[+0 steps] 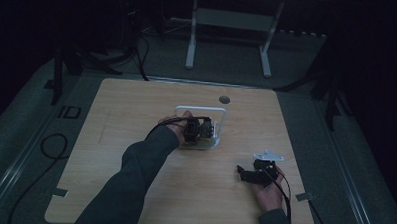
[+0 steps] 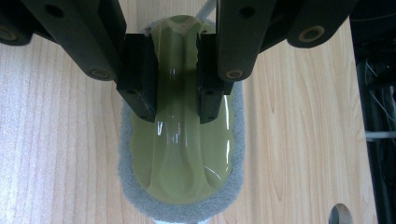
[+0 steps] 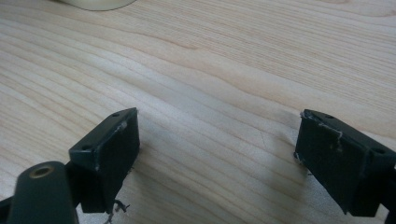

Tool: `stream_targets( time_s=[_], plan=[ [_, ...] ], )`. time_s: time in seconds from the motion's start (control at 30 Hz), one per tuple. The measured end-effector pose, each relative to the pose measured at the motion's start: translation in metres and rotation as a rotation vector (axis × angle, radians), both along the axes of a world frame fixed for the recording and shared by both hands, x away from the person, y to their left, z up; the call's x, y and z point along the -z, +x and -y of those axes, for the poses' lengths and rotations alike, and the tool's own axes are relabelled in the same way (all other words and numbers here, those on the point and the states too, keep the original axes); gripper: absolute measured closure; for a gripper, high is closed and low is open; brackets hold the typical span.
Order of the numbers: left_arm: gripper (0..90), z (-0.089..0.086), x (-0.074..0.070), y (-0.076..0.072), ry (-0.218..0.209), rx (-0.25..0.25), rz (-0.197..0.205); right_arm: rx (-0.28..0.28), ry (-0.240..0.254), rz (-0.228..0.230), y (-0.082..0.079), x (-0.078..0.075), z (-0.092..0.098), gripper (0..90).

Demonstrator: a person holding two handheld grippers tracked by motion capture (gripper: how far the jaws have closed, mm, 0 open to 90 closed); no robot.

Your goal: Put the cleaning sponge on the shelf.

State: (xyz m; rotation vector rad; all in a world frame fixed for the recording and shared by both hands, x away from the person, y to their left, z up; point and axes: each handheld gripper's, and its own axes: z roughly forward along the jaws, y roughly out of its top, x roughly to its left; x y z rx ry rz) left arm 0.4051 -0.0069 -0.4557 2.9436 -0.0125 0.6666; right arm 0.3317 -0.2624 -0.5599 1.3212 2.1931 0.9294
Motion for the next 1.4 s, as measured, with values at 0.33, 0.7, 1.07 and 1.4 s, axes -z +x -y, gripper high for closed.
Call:
stream_targets(
  time_s=[0.33, 0.7, 1.07, 1.4],
  plan=[
    [71.0, 0.003, 0.006, 0.002, -0.002, 0.005, 0.02, 0.0, 0.0, 0.0, 0.0, 0.0, 0.0, 13.3],
    [71.2, 0.005, 0.012, 0.004, 0.001, 0.004, 0.082, 0.001, 0.001, -0.001, 0.0, 0.0, 0.0, 13.3],
    [67.7, 0.006, 0.017, 0.007, 0.006, -0.012, 0.111, 0.001, 0.0, -0.001, 0.0, 0.0, 0.0, 13.3],
    [56.2, 0.001, 0.012, 0.004, -0.029, -0.027, 0.118, 0.001, 0.0, -0.001, 0.0, 0.0, 0.0, 13.3]
  ],
)
